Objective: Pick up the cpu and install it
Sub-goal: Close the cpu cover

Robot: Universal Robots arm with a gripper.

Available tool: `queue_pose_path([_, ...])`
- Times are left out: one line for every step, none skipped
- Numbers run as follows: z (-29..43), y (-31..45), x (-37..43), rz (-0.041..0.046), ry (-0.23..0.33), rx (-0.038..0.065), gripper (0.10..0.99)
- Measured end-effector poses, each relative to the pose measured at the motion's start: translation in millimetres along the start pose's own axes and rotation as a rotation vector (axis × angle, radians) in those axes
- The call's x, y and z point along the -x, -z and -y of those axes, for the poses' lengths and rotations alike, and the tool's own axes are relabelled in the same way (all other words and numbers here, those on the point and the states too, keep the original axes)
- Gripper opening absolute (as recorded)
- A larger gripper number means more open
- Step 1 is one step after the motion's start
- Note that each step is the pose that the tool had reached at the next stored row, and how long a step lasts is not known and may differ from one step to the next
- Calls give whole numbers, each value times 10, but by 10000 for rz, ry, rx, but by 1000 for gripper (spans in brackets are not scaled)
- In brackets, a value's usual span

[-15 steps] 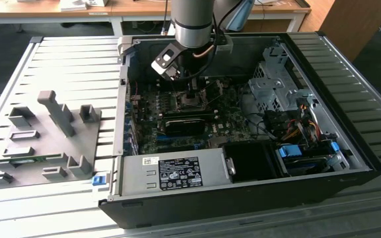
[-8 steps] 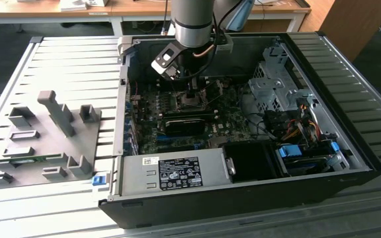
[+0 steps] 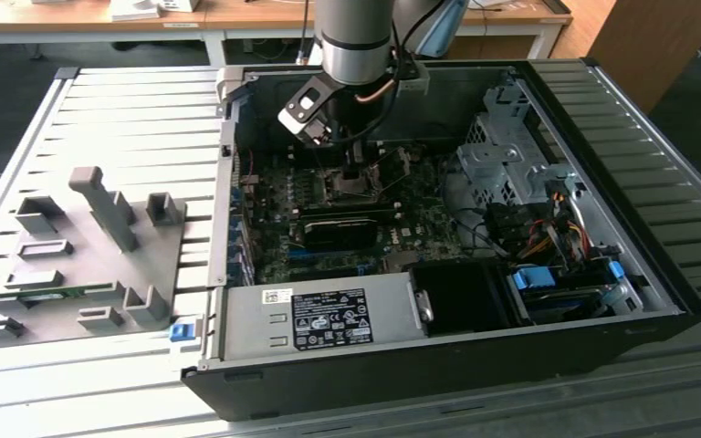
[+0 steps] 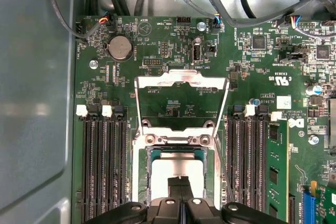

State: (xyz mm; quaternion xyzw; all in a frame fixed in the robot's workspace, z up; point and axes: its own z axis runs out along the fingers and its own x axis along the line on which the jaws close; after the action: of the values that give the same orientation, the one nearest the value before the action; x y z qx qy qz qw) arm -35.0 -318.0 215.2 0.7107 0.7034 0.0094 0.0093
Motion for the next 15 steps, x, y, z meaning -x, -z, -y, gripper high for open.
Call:
queue_pose_path([0,0,0,-2,0,1,106])
queue_pose_path([0,2,0,-1,0,0,106])
queue_pose_path([0,4,0,1,0,-1,106])
queue_pose_path([0,5,0,0,1,0,106])
queue_pose_path([0,7,0,1,0,-1,106])
queue_pose_path([0,9,0,2,0,-1,106])
queue_pose_path([0,12,1,3,0,-2,106])
queue_pose_path([0,16,1,4,0,-2,106])
queue_pose_path([0,20,1,2,0,-2,106])
queue_pose_path([0,29,1,3,0,-2,106])
queue_pose_path([-1,36,0,2,0,-2,106])
queue_pose_path([-1,47,0,1,0,-2,106])
queue_pose_path([-2,66,0,0,0,-1,106])
queue_pose_path([-2,93,0,-3,0,-1,106])
queue_pose_path([-3,121,0,-1,0,-3,106])
